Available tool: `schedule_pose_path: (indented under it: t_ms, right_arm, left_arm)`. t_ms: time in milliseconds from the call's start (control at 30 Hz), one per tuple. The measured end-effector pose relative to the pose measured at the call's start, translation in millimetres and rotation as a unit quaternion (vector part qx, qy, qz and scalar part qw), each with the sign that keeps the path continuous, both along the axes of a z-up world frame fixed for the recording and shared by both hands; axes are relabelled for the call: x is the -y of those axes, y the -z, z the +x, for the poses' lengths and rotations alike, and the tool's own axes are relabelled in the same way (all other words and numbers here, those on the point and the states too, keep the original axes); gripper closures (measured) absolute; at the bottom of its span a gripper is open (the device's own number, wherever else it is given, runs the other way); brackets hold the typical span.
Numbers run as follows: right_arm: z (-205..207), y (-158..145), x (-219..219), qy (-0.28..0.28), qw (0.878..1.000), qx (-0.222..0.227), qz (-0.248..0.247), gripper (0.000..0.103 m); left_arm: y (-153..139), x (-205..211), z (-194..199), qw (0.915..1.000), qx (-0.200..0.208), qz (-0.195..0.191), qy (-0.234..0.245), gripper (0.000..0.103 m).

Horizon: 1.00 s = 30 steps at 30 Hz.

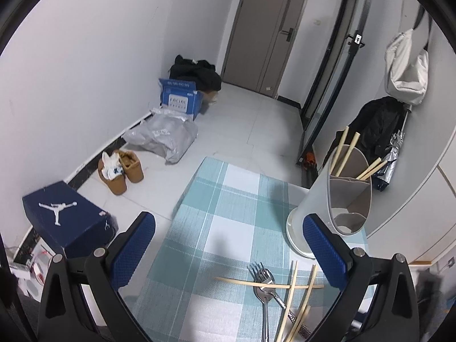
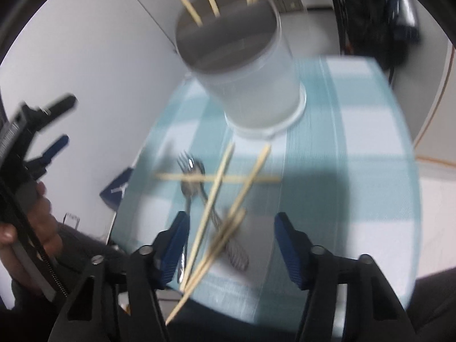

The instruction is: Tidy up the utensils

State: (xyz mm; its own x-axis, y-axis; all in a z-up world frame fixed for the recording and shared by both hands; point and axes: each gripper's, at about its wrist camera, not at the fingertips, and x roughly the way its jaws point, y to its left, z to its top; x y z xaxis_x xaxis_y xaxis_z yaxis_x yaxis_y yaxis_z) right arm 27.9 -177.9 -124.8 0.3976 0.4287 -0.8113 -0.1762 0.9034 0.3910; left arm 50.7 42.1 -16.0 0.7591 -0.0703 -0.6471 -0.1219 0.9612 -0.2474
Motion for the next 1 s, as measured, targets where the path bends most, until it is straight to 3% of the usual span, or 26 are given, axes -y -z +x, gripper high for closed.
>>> schedule_pose_path:
  t_ms: [167,367,600,800,1000]
  right_arm:
    - [8,26,-8,0.003,0.999,-0.047,-0.015,0.07]
    - [13,37,-10,0.019,0.998,-0.064,-0.006,0.074]
    - [15,32,-37,0.01,0.993,-0.049,-0.105,0.082]
    - [22,31,-52,0.001,0.988,-0.048,-0.146,0.084]
    - [25,33,-51,-0.001,0.986,-0.042,-0.16,0.097]
  left_arm:
    - [4,-6,3,0.9995,-0.021,-0.024,-0.004,0.001]
    - [-1,-8,-2,0.9998,-0.007,-0.014,-0.007,0.001]
    - [1,-19,1,0.9987,-0.018,-0.046,-0.015,0.001]
    - [-5,-19,-4,0.9992,-0.002,-0.037,-0.015,0.001]
    - [-1,-23,-1,0.999,-0.011,-0.04,-0.019,0.001]
